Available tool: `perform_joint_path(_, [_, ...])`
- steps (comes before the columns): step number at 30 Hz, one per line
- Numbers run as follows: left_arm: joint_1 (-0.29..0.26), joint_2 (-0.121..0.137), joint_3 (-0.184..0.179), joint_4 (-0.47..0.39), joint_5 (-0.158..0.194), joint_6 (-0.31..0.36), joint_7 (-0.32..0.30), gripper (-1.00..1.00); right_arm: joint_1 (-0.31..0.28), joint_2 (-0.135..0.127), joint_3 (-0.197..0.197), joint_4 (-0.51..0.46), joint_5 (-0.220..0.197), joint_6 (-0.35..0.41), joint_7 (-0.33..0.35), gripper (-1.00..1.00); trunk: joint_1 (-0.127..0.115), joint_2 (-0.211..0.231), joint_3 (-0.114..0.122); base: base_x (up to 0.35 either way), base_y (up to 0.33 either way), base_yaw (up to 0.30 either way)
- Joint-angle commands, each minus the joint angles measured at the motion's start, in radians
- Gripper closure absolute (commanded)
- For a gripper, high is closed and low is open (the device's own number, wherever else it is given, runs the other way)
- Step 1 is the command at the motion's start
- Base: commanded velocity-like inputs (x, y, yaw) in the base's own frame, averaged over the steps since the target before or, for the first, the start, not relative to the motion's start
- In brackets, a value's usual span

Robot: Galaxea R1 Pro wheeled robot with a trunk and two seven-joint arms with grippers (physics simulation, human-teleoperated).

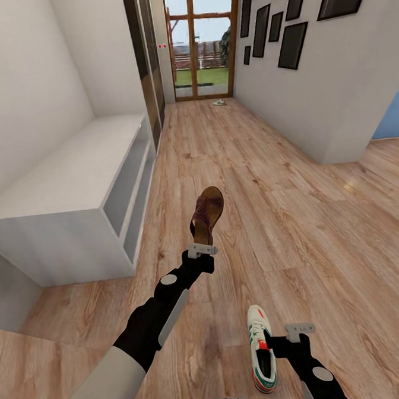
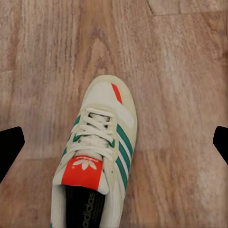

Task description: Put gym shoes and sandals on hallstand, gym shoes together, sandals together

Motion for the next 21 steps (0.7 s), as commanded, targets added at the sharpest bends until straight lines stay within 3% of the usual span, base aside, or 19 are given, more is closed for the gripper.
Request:
perform_joint_path(1, [0.000, 0.000, 0.000, -0.001, 0.005, 0.006, 0.000, 1.00, 0.000, 0.001, -0.001, -0.002, -0.001, 0.005, -0.001, -1.00, 0.000, 0.000, -0.001, 0.000, 0.000, 0.000])
perform_joint_path(8, [0.000, 0.000, 0.000, -0.001, 0.006, 0.006, 0.000, 1.00, 0.000, 0.001, 0.000, -0.003, -0.001, 0.005, -0.003, -1.00, 0.000, 0.000, -0.001, 0.000, 0.000, 0.001])
perform_joint_path(21, [0.000, 0.000, 0.000, -0.001, 0.006, 0.007, 0.000, 1.00, 0.000, 0.001, 0.001, -0.001, -0.001, 0.015, -0.002, -1.00, 0.006, -0.003, -0.069, 0.000, 0.000, 0.087])
